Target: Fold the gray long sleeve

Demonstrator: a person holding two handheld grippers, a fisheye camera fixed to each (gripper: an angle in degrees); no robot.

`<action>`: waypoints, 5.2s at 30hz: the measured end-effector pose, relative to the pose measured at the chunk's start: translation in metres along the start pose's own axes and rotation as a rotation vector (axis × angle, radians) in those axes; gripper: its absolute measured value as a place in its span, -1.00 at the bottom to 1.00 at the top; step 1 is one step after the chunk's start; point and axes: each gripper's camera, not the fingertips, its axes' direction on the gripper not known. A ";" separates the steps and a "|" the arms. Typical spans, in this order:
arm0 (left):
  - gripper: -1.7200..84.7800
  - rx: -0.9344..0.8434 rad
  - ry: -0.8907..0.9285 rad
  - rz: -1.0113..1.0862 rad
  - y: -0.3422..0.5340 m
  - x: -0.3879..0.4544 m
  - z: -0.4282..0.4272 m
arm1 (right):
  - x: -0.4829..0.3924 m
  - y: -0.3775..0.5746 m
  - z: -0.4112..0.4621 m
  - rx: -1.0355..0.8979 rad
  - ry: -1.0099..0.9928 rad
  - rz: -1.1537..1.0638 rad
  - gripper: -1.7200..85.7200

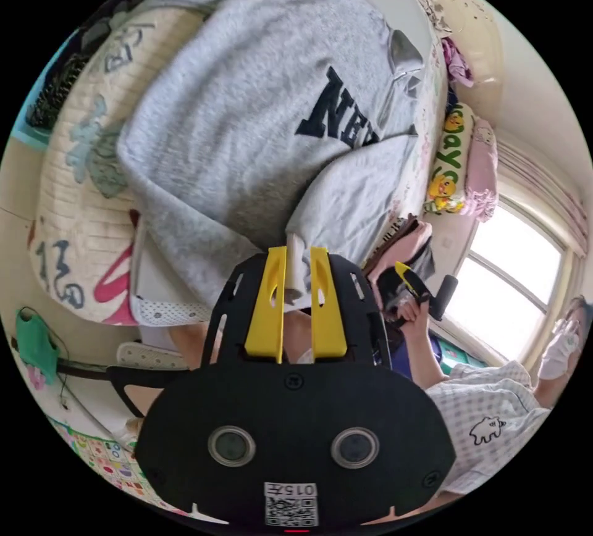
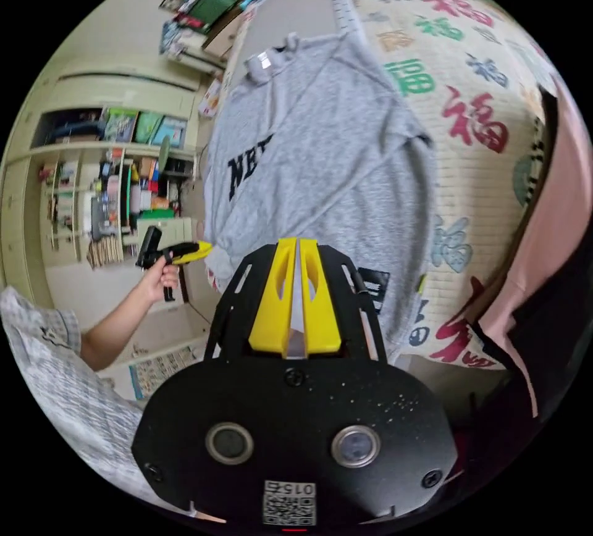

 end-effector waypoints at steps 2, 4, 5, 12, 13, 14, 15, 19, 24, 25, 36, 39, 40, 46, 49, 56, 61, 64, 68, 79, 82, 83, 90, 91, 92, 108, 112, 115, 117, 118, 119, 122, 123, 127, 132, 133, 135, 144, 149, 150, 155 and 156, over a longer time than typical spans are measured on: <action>-0.78 0.074 -0.126 0.029 -0.009 0.027 -0.017 | 0.057 -0.011 -0.035 0.097 -0.045 0.144 -0.90; -0.76 0.122 -0.191 0.093 -0.024 0.060 -0.024 | 0.096 -0.018 -0.057 0.168 -0.104 0.239 -0.86; -0.76 0.150 -0.216 0.156 -0.038 0.086 -0.022 | 0.119 -0.024 -0.068 0.214 -0.154 0.283 -0.84; -0.71 0.136 -0.133 0.455 -0.158 0.243 0.064 | 0.227 -0.063 -0.077 0.303 -0.380 0.506 -0.79; -0.70 0.127 -0.121 0.477 -0.181 0.267 0.086 | 0.240 -0.069 -0.079 0.316 -0.409 0.521 -0.78; -0.69 0.120 -0.120 0.489 -0.203 0.288 0.108 | 0.253 -0.077 -0.080 0.317 -0.425 0.541 -0.78; -0.69 0.117 -0.120 0.494 -0.213 0.298 0.119 | 0.259 -0.080 -0.080 0.307 -0.425 0.554 -0.78; -0.69 0.059 -0.153 0.488 -0.271 0.347 0.183 | 0.297 -0.095 -0.078 0.275 -0.503 0.634 -0.79; -0.84 0.012 -0.360 0.534 -0.297 0.392 0.218 | 0.323 -0.099 -0.091 0.282 -0.538 0.624 -0.92; -0.85 -0.005 -0.397 0.550 -0.300 0.402 0.222 | 0.327 -0.099 -0.101 0.308 -0.521 0.605 -0.94; -0.81 -0.096 -0.540 0.728 -0.304 0.455 0.238 | 0.373 -0.097 -0.125 0.298 -0.525 0.541 -0.94; -0.91 -0.136 -0.471 0.730 -0.314 0.457 0.245 | 0.386 -0.094 -0.122 0.310 -0.558 0.542 -0.93; -0.93 -0.127 -0.463 0.722 -0.319 0.458 0.246 | 0.390 -0.093 -0.121 0.315 -0.554 0.543 -0.94; -0.93 -0.093 -0.483 0.813 -0.334 0.479 0.264 | 0.414 -0.087 -0.120 0.358 -0.409 0.599 -0.96; -0.88 -0.089 -0.504 0.804 -0.339 0.465 0.264 | 0.424 -0.086 -0.109 0.352 -0.367 0.610 -0.95; -0.81 0.057 -0.366 0.713 -0.268 0.348 0.111 | 0.403 -0.055 -0.094 0.301 -0.216 0.447 -0.86; -0.77 0.011 -0.404 0.465 -0.181 0.195 0.022 | 0.300 -0.036 -0.030 0.055 -0.110 0.079 -0.83; -0.77 -0.027 -0.309 0.350 -0.127 0.121 0.006 | 0.230 -0.028 0.042 -0.101 -0.080 -0.090 -0.82; -0.76 -0.048 -0.248 0.331 -0.107 0.074 0.020 | 0.211 -0.013 0.125 -0.182 -0.144 0.134 -0.81; -0.93 -0.192 -0.247 0.547 -0.135 0.059 0.019 | 0.259 0.004 0.213 -0.103 -0.068 0.410 -0.93; -0.95 -0.155 -0.291 0.556 -0.135 0.045 0.004 | 0.268 0.015 0.235 -0.159 0.061 0.343 -0.94; -0.94 -0.153 -0.308 0.551 -0.134 0.036 0.004 | 0.277 0.020 0.240 -0.153 0.052 0.362 -0.94; -0.73 -0.219 -0.128 0.586 -0.123 -0.011 -0.016 | 0.323 0.040 0.260 -0.104 0.006 0.408 -0.82; -0.70 -0.248 -0.141 0.600 -0.117 -0.021 -0.020 | 0.327 0.053 0.257 -0.067 0.006 0.394 -0.82; -0.70 -0.281 -0.172 0.616 -0.111 -0.032 -0.022 | 0.331 0.069 0.256 -0.037 -0.025 0.381 -0.81; -0.79 -0.281 -0.389 0.369 -0.021 -0.170 -0.095 | 0.339 0.145 0.438 -0.590 -0.168 -0.097 -0.77; -0.79 -0.194 -0.283 0.292 -0.003 -0.219 -0.116 | 0.349 0.161 0.459 -0.586 -0.137 -0.165 -0.79; -0.79 -0.186 -0.227 0.232 0.009 -0.258 -0.129 | 0.355 0.169 0.459 -0.574 -0.144 -0.242 -0.82; -0.80 -0.134 -0.191 0.173 0.014 -0.284 -0.142 | 0.357 0.167 0.457 -0.557 -0.132 -0.284 -0.82; -0.80 -0.059 -0.142 0.110 0.015 -0.303 -0.155 | 0.358 0.161 0.454 -0.526 -0.119 -0.303 -0.82; -0.79 0.036 -0.059 0.030 0.015 -0.325 -0.169 | 0.359 0.151 0.452 -0.479 -0.095 -0.313 -0.82; -0.75 0.307 0.257 -0.185 0.007 -0.386 -0.198 | 0.353 0.115 0.452 -0.350 -0.024 -0.337 -0.81; -0.74 0.359 0.326 -0.225 0.003 -0.398 -0.201 | 0.351 0.107 0.454 -0.326 -0.008 -0.342 -0.81; -0.69 0.611 0.696 -0.448 -0.034 -0.462 -0.203 | 0.324 0.046 0.484 -0.208 0.112 -0.406 -0.80; -0.66 0.607 0.697 -0.553 -0.109 -0.502 -0.205 | 0.295 -0.007 0.541 -0.186 0.203 -0.442 -0.79; -0.65 0.602 0.660 -0.556 -0.130 -0.509 -0.210 | 0.291 -0.016 0.558 -0.197 0.237 -0.438 -0.79; -0.65 0.596 0.576 -0.549 -0.161 -0.521 -0.219 | 0.288 -0.027 0.585 -0.207 0.286 -0.434 -0.79; -0.67 0.449 0.335 -0.516 -0.283 -0.567 -0.218 | 0.291 -0.030 0.654 -0.225 0.429 -0.441 -0.80; -0.92 0.489 0.341 -0.539 -0.279 -0.572 -0.217 | 0.270 -0.031 0.674 -0.218 0.571 -0.464 -0.81; -0.93 0.502 0.356 -0.523 -0.276 -0.571 -0.220 | 0.269 -0.031 0.674 -0.211 0.572 -0.459 -0.81; -0.97 0.712 0.511 -0.343 -0.220 -0.555 -0.270 | 0.261 -0.047 0.663 -0.209 0.538 -0.418 -0.81; -0.97 0.741 0.521 -0.320 -0.212 -0.551 -0.278 | 0.260 -0.050 0.661 -0.213 0.536 -0.411 -0.81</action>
